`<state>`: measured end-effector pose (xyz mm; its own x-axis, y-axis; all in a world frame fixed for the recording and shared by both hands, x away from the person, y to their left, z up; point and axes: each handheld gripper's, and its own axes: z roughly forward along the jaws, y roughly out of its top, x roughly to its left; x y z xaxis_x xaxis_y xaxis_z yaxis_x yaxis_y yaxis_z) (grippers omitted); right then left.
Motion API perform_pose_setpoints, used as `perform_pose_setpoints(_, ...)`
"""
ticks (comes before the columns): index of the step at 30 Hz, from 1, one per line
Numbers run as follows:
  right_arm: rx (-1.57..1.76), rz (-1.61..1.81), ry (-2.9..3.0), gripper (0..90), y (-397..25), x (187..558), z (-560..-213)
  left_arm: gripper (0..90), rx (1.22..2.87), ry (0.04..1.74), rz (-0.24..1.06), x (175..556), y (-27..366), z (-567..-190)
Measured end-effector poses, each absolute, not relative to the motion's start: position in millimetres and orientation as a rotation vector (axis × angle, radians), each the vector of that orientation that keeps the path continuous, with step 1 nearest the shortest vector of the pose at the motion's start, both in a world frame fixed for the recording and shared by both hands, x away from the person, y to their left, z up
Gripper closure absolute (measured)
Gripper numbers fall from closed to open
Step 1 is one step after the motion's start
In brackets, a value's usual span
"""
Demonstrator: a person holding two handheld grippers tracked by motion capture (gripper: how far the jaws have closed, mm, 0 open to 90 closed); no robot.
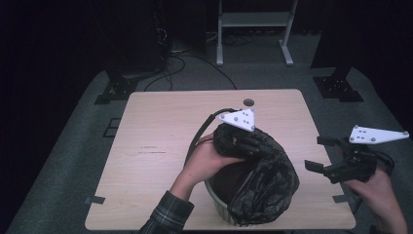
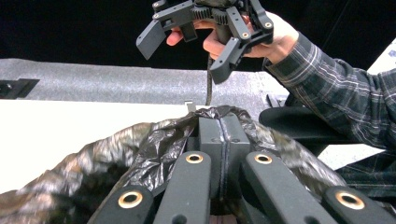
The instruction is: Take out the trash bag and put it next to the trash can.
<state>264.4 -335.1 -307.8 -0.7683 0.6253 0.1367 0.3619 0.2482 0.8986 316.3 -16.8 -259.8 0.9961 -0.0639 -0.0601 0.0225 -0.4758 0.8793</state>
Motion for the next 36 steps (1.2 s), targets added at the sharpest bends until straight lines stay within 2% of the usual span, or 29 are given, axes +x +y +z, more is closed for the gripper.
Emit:
perform_pose_setpoints(10,0.924,1.536,2.259,0.0,-338,264,-306,89.5,2.094,-0.038,-0.105,322,-54,-256)
perform_pose_setpoints(17,0.921,1.533,2.262,0.0,-337,264,-306,89.4,2.182,-0.038,-0.103,322,-78,-270)
perform_pose_setpoints(24,0.922,1.532,2.261,0.0,-337,264,-307,88.6,2.216,-0.022,-0.107,325,-86,-280)
perform_pose_setpoints(32,0.921,1.523,2.262,0.0,-336,265,-307,82.1,2.230,-0.026,-0.104,321,-88,-287)
perform_pose_setpoints(36,0.918,1.527,2.262,0.0,-336,265,-307,69.9,2.227,-0.018,-0.080,319,-84,-284)
